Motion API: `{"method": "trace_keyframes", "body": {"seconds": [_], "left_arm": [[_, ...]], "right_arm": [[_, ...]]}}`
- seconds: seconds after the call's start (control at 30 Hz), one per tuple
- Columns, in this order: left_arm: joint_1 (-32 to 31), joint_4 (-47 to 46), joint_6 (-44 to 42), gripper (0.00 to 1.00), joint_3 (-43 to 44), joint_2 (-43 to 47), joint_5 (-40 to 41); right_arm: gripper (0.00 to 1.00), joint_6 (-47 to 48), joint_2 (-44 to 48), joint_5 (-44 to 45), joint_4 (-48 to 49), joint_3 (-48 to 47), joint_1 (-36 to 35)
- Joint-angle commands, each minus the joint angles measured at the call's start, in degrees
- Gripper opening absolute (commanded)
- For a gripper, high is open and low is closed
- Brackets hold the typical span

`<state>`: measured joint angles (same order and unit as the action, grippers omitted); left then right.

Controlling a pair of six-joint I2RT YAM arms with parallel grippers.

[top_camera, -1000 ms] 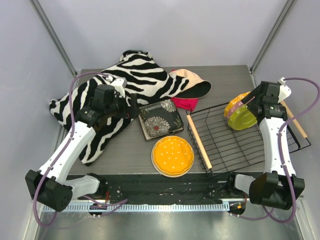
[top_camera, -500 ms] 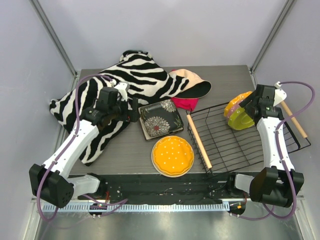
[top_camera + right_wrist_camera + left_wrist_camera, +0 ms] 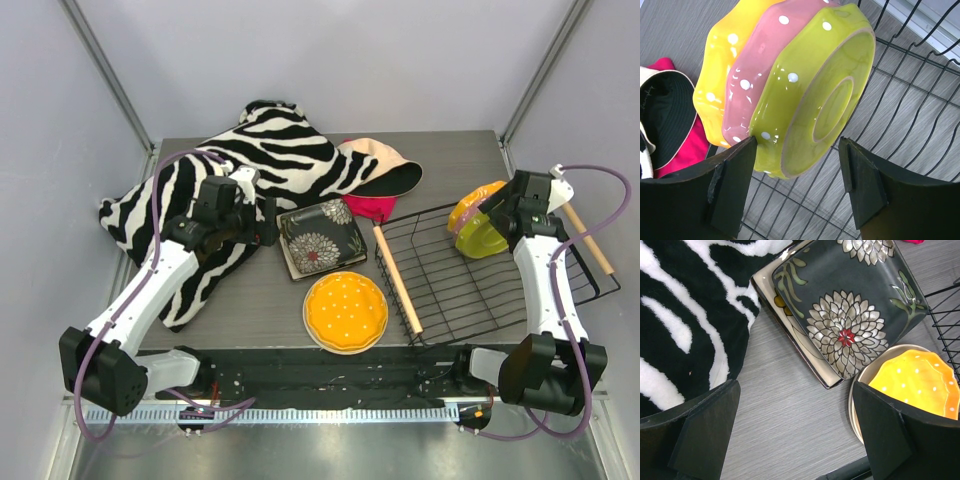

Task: Unload the plates from the dish rack
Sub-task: Unload the plate from the dish rack.

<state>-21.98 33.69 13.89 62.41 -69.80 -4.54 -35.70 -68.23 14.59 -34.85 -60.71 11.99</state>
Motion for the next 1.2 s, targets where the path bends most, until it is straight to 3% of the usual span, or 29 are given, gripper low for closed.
{"method": "trace_keyframes", "body": {"seconds": [0.0, 0.37, 0.7, 0.93, 1.17], "left_arm": [[0.2, -2.1, -1.2, 1.00, -0.4, 1.2, 0.0], [0.2, -2.3, -1.0, 1.00, -0.5, 0.5, -1.1], [0.1, -2.3, -0.7, 1.00, -0.5, 0.1, -2.2], [0.2, -2.3, -0.7, 1.00, -0.5, 0.0, -2.7], [0.1, -2.3, -0.3, 1.00, -0.4, 0.1, -4.4]], "right_arm": [[0.76, -1.6, 0.4, -1.8, 2.9, 0.8, 0.1], [0.77, -3.2, 2.6, -4.6, 3.6, 2.2, 0.1], [0.77, -2.4, 1.3, 0.4, 4.5, 5.8, -0.5], [0.75, -0.9, 6.1, 15.0, -4.4, 1.7, -2.4], [0.73, -1.3, 10.1, 16.0, -6.3, 5.2, -2.4]]}}
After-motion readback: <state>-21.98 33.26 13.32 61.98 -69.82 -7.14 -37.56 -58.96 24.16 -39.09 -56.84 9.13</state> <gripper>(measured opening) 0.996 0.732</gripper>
